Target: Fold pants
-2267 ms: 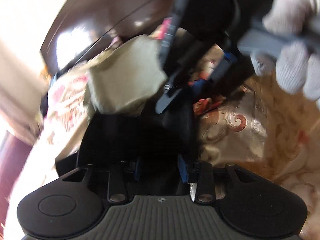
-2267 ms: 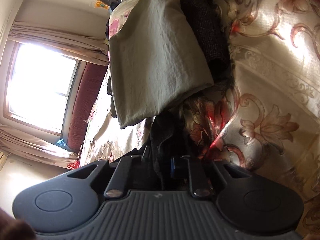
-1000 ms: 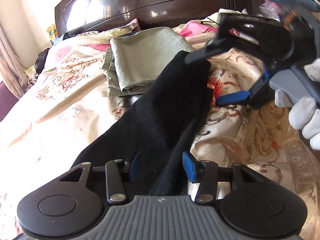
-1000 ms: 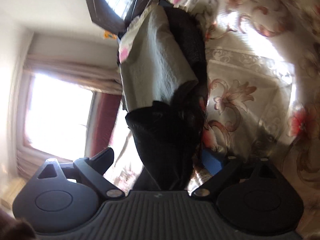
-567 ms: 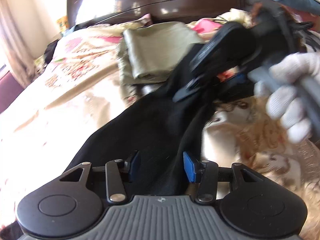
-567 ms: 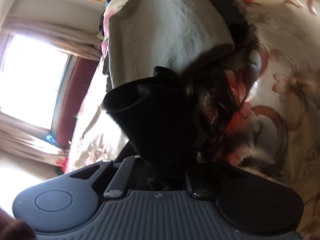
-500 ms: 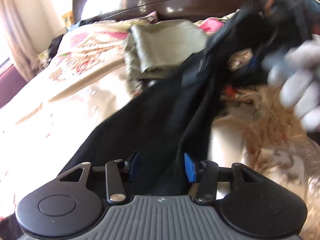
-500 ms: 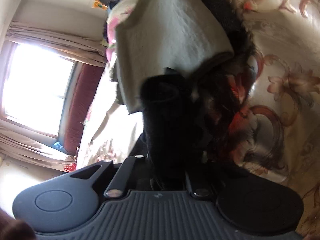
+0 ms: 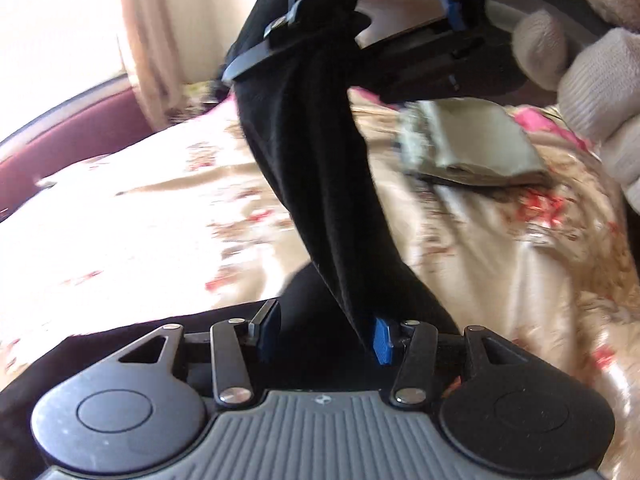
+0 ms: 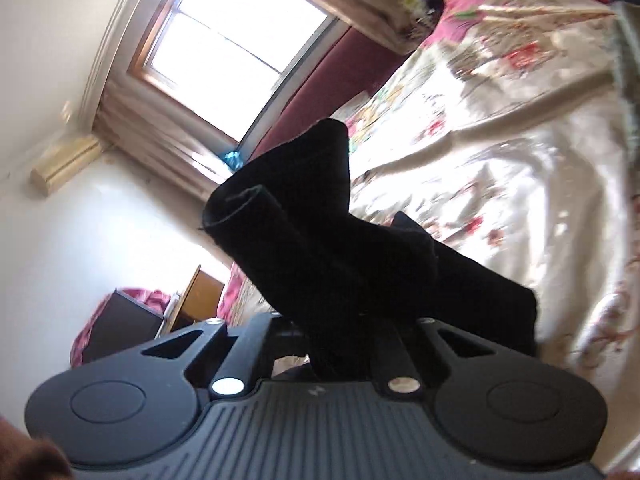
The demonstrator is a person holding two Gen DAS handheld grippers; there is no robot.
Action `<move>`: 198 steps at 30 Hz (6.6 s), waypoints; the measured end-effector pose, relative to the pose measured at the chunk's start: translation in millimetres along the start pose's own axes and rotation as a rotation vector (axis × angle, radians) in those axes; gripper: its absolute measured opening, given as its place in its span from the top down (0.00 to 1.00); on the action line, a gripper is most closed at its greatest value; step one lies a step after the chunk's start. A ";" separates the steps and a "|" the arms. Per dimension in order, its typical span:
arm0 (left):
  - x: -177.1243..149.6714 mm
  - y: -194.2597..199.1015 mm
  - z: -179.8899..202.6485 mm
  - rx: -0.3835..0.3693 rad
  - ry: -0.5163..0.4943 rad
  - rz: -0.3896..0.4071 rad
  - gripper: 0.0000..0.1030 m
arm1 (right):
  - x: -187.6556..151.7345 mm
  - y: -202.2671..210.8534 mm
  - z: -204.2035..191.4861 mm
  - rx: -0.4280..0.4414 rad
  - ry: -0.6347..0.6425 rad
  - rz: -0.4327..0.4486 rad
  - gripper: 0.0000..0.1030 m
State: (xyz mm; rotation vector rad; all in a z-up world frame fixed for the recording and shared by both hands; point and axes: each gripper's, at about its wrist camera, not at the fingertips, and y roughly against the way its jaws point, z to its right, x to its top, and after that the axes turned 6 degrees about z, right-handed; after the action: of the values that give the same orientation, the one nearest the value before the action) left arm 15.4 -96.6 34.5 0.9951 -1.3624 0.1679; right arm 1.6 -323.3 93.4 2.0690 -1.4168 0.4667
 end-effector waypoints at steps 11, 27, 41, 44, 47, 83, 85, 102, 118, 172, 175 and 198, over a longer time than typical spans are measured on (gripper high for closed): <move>-77.9 71.9 -117.7 0.306 0.275 0.012 0.40 | -136.7 -157.2 -135.4 0.028 0.423 -0.377 0.90; -119.6 93.1 -155.8 0.449 0.449 0.001 0.33 | -209.8 -239.1 -196.3 0.109 0.650 -0.565 0.81; -128.3 121.2 -178.3 0.499 0.651 0.040 0.29 | -143.9 -184.4 -151.8 0.045 0.616 -0.470 0.49; -125.4 108.4 -185.2 0.545 0.657 0.035 0.29 | -144.3 -206.1 -153.9 0.073 0.690 -0.513 0.47; -124.4 104.4 -190.9 0.568 0.688 0.037 0.29 | -160.5 -237.5 -166.6 0.120 0.840 -0.555 0.42; -136.2 136.5 -228.5 0.703 0.732 -0.017 0.73 | -226.3 -316.1 -192.1 0.201 0.966 -0.652 0.78; -135.9 136.9 -228.5 0.702 0.736 -0.014 0.69 | -226.7 -317.5 -189.2 0.202 0.965 -0.680 0.59; -144.4 116.3 -232.4 0.675 0.826 -0.009 0.73 | -216.8 -333.8 -177.4 0.259 1.014 -0.882 0.88; -129.9 180.6 -245.2 0.740 0.849 0.223 0.77 | -201.4 -332.9 -242.3 0.365 0.952 -0.747 0.93; -79.1 32.0 -147.1 0.471 0.219 -0.241 0.71 | -107.2 -141.6 38.5 0.131 -0.158 -0.431 0.81; -60.8 11.9 -99.0 0.355 0.138 -0.225 0.73 | -88.1 -102.9 53.3 0.095 -0.150 -0.387 0.81; -56.7 7.6 -90.8 0.219 0.314 -0.086 0.62 | -34.4 -60.1 -60.3 -0.436 0.224 -0.365 0.63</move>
State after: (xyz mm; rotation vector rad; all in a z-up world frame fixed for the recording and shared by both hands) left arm 62.2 -6.6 -0.4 1.1536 -1.0276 0.3985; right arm 46.7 -244.0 103.8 1.7962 -0.8885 0.2049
